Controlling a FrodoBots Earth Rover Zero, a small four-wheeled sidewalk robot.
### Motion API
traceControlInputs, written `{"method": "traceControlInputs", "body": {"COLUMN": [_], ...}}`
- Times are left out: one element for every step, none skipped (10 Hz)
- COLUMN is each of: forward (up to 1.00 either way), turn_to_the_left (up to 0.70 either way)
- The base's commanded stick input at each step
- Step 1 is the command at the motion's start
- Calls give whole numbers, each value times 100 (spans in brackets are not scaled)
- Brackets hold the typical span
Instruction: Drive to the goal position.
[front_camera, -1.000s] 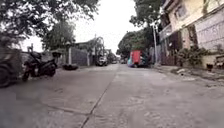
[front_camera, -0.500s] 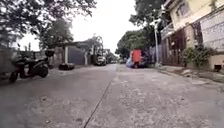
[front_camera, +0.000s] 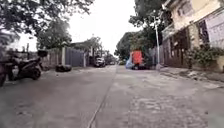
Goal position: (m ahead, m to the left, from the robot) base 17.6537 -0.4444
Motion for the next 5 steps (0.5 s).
{"method": "traceControlInputs", "body": {"forward": [100, 100, 100, 100, 100], "turn_to_the_left": [0, 0, 0, 0, 0]}}
